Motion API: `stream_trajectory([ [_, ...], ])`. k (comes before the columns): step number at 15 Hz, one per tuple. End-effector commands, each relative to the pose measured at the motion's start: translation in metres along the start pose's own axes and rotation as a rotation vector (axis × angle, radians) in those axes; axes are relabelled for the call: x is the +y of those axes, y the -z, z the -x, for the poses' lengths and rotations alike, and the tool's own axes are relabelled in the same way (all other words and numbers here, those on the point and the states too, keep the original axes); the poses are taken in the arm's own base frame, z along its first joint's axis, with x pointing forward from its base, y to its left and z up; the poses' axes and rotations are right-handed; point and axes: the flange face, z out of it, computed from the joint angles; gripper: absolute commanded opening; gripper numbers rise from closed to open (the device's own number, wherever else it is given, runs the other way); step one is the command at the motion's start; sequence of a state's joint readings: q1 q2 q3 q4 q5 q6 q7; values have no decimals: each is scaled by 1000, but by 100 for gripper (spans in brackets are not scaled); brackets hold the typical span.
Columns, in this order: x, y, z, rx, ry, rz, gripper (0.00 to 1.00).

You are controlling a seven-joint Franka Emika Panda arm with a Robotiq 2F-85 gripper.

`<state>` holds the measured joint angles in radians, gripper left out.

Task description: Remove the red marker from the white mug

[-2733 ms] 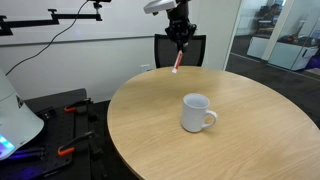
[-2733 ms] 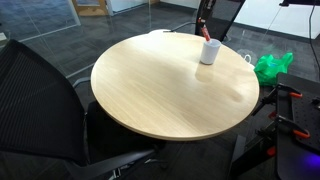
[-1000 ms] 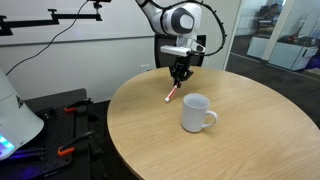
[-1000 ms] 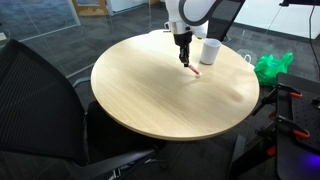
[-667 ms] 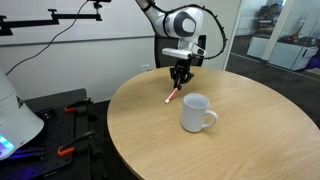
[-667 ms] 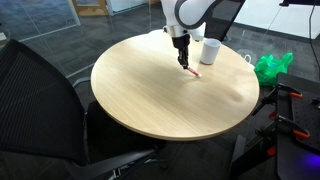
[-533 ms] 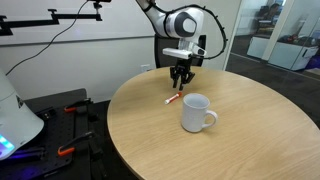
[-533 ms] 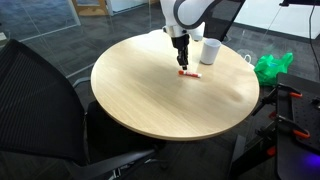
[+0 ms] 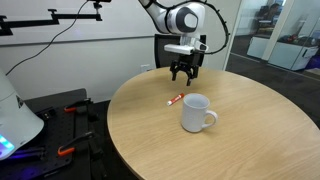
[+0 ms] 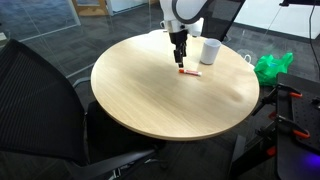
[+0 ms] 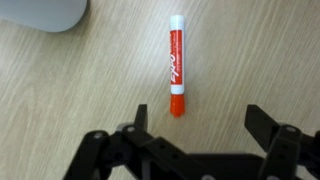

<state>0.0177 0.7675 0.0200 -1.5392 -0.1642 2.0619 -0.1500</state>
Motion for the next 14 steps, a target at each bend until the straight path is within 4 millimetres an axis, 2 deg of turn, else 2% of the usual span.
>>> stream_trajectory([
  [1, -5, 28, 12, 36, -26, 11, 100],
  [4, -7, 46, 18, 71, -25, 11, 100],
  [5, -2, 32, 4, 45, 1, 11, 100],
  [6, -1, 36, 5, 50, 0, 12, 100],
  [14, -2, 27, 4, 38, 2, 9, 100],
])
